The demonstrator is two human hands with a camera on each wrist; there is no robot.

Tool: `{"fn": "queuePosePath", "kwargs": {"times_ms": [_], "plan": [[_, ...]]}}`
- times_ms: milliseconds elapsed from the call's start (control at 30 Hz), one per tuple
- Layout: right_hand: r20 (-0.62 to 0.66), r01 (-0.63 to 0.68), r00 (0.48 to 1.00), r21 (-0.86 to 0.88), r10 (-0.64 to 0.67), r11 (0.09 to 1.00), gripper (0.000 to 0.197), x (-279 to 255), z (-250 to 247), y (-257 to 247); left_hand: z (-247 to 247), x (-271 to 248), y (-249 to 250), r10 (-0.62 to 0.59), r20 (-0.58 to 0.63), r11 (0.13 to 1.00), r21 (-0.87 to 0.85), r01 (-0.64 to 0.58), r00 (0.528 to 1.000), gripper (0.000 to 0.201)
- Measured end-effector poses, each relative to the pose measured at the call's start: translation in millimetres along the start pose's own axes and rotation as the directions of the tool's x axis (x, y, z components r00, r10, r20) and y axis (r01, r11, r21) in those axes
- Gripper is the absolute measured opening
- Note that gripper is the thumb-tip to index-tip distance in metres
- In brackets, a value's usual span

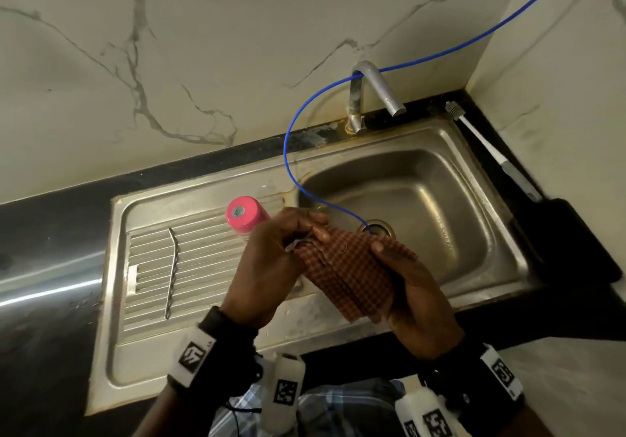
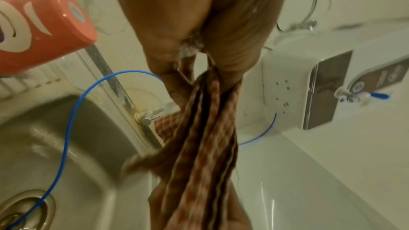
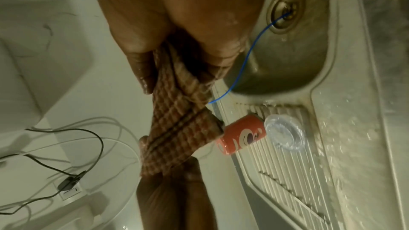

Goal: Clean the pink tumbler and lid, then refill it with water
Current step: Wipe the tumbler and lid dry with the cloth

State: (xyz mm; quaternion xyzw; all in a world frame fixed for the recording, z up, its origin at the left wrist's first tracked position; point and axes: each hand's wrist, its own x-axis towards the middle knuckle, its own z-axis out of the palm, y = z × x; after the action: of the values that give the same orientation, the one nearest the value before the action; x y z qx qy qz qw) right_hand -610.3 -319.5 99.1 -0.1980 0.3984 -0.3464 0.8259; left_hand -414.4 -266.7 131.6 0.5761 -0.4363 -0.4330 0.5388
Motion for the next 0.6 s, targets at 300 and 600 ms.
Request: {"fn": "queuePosePath", "kwargs": {"times_ms": [300, 600], "plan": [[0.094, -0.072, 0.995, 0.39, 0.038, 0.918, 0.067, 1.5, -3.8, 35.1, 36.4, -4.6, 9.2, 0.187, -0.106, 0.976, -0.092, -0.197, 0.977, 0.034], [0.253, -0.137, 0.967, 0.463, 0.018, 0.876, 0.067, 8.8, -1.9, 46.5, 12.0, -1.8, 7.1, 0.278, -0.116, 0.945, 0.208, -0.251, 0.953, 0.034]]}}
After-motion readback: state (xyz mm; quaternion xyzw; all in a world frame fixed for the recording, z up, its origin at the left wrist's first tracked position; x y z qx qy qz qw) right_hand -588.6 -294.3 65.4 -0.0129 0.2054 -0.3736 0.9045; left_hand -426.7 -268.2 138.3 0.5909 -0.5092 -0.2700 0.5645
